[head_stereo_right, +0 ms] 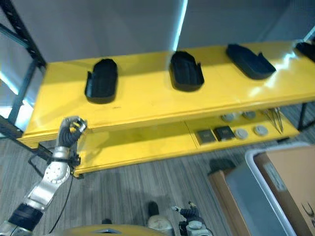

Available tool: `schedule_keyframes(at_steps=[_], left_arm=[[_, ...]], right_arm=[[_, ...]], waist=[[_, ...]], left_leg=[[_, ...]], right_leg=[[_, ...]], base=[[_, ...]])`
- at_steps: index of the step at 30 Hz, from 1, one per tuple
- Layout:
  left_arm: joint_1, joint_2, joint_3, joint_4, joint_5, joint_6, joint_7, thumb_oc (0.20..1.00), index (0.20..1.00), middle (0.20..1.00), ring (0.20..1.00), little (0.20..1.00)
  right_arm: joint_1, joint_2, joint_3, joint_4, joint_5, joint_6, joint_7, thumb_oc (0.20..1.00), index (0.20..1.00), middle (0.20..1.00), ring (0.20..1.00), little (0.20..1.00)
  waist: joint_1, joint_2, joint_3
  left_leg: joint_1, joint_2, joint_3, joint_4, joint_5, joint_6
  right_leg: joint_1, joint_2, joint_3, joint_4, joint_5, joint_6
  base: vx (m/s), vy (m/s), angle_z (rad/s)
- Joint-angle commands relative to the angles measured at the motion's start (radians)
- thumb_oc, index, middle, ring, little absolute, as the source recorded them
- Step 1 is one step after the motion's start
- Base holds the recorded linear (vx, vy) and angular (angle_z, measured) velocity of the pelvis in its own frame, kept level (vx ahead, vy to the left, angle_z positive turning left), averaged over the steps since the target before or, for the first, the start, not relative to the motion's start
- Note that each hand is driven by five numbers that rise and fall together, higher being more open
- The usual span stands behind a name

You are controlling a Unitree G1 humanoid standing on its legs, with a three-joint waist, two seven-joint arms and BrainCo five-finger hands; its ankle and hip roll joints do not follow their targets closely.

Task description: Move parts from the plastic box to the shelf.

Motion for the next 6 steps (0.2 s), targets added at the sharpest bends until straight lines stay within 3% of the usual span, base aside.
schedule_keyframes(at_steps=[1,6], left_arm=[[0.009,-0.032,0.012,0.129,0.056,-0.019,0.07,1.0,1.0,1.0,1.0,1.0],[0.055,-0.043,-0.057,0.366,0.133,0.008,0.055,1.0,1.0,1.0,1.0,1.0]], right_arm=[[-0.034,0.019,-0.008,0.048,0.01,-0.031,-0.044,1.0,1.0,1.0,1.0,1.0],[-0.047,0.02,0.006,0.051,0.003,-0.04,-0.045,1.0,1.0,1.0,1.0,1.0]], waist=[[0.018,-0.019,-0.014],[0.039,-0.026,-0.012]], left_leg=[[-0.007,0.044,-0.078,-0.001,-0.034,-0.022],[-0.009,0.035,-0.092,-0.001,-0.033,-0.018]], right_leg=[[0.02,-0.084,0.018,0.025,-0.069,0.075],[0.035,-0.093,-0.003,0.024,-0.068,0.079]], base=[[-0.04,0.027,0.12],[-0.03,0.021,0.16]])
